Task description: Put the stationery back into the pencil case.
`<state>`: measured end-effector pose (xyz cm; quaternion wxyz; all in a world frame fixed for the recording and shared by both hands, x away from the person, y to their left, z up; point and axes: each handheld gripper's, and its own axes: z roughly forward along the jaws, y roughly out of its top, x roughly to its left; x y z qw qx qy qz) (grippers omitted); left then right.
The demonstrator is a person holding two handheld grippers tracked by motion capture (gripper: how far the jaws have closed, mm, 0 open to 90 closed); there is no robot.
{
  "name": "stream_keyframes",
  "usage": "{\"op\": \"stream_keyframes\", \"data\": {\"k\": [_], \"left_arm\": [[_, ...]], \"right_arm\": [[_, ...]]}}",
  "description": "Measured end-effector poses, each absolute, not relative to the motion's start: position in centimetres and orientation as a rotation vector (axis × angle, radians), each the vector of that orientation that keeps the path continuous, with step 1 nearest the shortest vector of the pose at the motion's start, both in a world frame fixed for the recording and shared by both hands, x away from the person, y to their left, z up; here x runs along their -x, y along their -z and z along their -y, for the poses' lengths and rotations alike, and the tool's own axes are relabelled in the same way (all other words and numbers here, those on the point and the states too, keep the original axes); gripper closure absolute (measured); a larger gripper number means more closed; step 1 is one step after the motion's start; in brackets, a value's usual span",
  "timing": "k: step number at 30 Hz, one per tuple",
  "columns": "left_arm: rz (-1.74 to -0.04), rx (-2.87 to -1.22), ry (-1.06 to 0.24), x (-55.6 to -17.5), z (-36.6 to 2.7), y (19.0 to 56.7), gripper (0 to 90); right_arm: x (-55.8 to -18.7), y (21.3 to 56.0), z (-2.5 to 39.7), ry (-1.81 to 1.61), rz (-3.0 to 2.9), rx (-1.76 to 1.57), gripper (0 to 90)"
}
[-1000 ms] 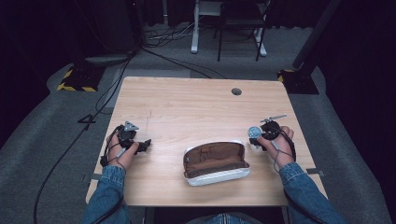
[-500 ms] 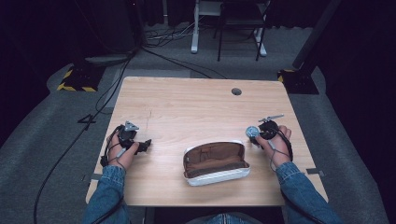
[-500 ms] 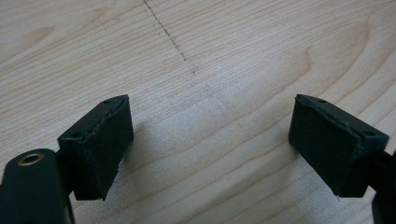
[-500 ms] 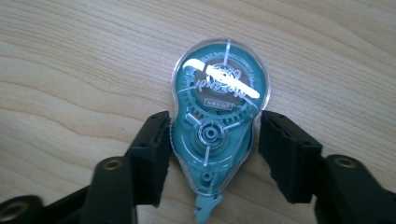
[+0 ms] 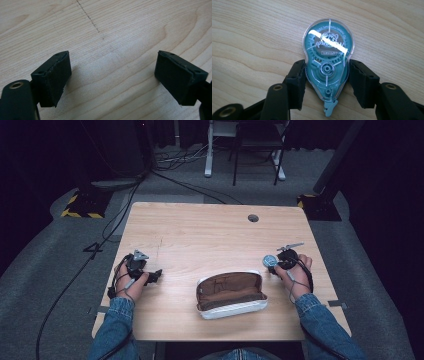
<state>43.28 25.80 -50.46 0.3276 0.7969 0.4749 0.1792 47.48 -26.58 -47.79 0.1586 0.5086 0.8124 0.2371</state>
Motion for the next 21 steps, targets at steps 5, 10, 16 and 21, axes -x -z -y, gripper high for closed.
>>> {"op": "stream_keyframes", "data": {"k": [5, 10, 16, 21], "left_arm": [[-1.243, -2.087, -0.469, -43.3, -25.8, 50.5, 14.1], [-1.245, -2.086, -0.469, -43.3, -25.8, 50.5, 14.1], [-1.243, -2.087, -0.469, -43.3, -25.8, 50.5, 14.1], [-1.244, -2.087, -0.469, -43.3, -25.8, 50.5, 14.1]], "right_arm": [[-47.3, 47.7, 26.8, -0.692, -2.315, -1.455, 49.5], [-47.1, 47.4, 26.9, -0.704, -2.316, -1.446, 49.5], [-46.6, 46.4, 27.2, -0.732, -2.304, -1.421, 49.5], [-46.2, 45.9, 27.6, -0.757, -2.293, -1.417, 49.5]]}}
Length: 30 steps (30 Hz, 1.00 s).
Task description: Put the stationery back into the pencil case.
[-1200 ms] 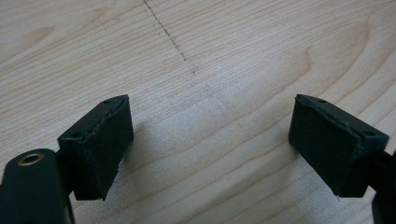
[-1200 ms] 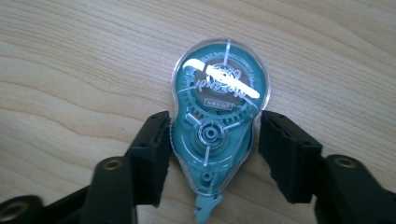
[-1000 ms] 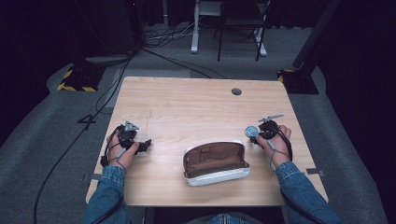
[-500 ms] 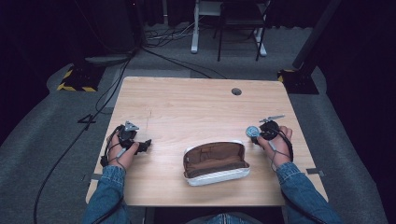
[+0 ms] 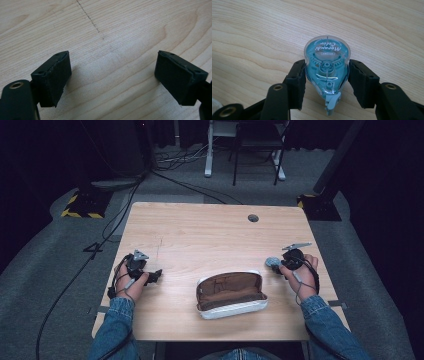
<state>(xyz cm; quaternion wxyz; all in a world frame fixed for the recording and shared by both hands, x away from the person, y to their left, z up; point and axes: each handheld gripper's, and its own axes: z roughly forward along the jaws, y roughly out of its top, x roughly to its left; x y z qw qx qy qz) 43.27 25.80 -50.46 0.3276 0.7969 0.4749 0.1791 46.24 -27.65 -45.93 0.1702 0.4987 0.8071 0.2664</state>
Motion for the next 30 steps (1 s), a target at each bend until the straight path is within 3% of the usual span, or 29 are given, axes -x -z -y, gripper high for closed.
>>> {"op": "stream_keyframes", "data": {"k": [30], "left_arm": [[-1.243, -2.087, -0.470, -43.3, -25.8, 50.5, 14.2]], "right_arm": [[-43.2, 41.7, 27.7, -0.897, -2.276, -1.317, 49.5]]}}
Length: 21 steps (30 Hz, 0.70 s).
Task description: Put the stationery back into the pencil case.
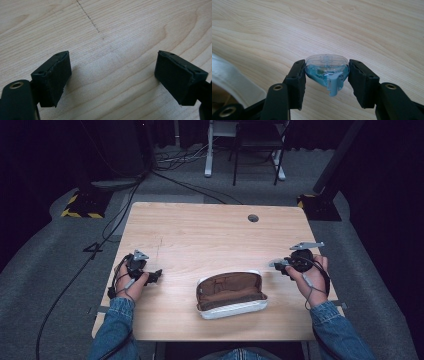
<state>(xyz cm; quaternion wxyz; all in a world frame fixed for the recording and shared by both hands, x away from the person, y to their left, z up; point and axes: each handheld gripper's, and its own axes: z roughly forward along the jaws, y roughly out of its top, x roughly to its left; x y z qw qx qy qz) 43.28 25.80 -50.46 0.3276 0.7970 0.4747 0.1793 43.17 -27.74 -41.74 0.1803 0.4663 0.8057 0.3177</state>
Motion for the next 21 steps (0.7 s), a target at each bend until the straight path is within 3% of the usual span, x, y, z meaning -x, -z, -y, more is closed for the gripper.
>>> {"op": "stream_keyframes", "data": {"k": [21], "left_arm": [[-1.244, -2.086, -0.470, -43.3, -25.8, 50.5, 14.1]], "right_arm": [[-39.9, 37.5, 26.2, -1.051, -2.309, -1.198, 49.5]]}}
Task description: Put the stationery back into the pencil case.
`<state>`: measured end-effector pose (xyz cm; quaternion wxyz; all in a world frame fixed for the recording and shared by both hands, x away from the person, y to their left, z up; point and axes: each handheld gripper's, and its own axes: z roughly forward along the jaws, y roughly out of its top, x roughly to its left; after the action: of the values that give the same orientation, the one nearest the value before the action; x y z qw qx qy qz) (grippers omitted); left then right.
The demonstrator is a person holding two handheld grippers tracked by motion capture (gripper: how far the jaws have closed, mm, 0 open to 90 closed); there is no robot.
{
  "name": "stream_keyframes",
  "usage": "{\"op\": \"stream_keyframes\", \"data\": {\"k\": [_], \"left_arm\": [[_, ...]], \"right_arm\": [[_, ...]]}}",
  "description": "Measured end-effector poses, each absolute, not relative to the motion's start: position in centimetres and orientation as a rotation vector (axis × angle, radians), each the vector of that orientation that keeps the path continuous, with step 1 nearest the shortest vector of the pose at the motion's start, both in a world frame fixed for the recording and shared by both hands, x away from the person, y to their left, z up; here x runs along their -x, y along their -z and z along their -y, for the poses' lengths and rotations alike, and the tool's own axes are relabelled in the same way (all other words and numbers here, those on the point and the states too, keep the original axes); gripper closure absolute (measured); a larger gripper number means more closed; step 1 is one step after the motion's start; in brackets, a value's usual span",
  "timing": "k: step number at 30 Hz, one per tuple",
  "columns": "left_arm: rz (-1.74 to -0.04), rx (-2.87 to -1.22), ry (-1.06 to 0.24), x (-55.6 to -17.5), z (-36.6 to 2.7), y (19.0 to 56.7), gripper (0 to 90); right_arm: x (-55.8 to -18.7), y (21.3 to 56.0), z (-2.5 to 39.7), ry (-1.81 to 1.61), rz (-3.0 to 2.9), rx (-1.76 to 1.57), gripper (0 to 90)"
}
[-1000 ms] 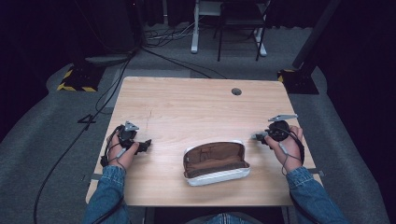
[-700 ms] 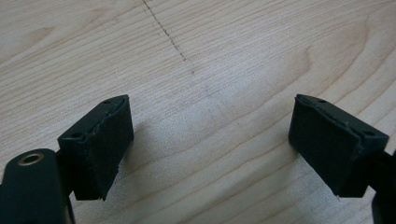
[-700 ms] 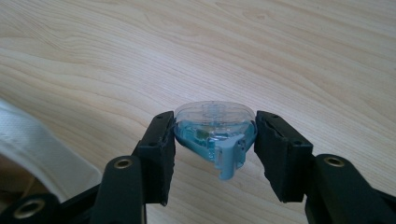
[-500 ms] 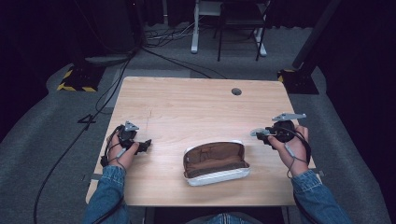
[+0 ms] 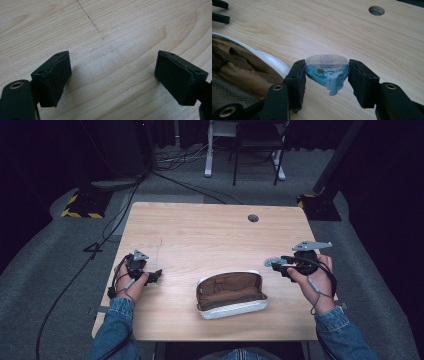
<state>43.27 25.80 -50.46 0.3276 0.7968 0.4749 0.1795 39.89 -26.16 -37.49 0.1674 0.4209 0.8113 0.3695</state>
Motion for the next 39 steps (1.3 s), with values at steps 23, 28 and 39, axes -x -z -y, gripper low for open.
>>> {"op": "stream_keyframes", "data": {"k": [23, 28, 39], "left_arm": [[-1.244, -2.087, -0.470, -43.3, -25.8, 50.5, 14.2], [-1.243, -2.087, -0.470, -43.3, -25.8, 50.5, 14.2], [-1.243, -2.086, -0.470, -43.3, -25.8, 50.5, 14.1]], "right_arm": [[-36.6, 35.3, 22.9, -1.157, -2.408, -1.028, 49.5], [-36.2, 35.3, 22.0, -1.173, -2.439, -0.998, 49.5], [-35.7, 35.9, 19.4, -1.186, -2.524, -0.925, 49.5]]}}
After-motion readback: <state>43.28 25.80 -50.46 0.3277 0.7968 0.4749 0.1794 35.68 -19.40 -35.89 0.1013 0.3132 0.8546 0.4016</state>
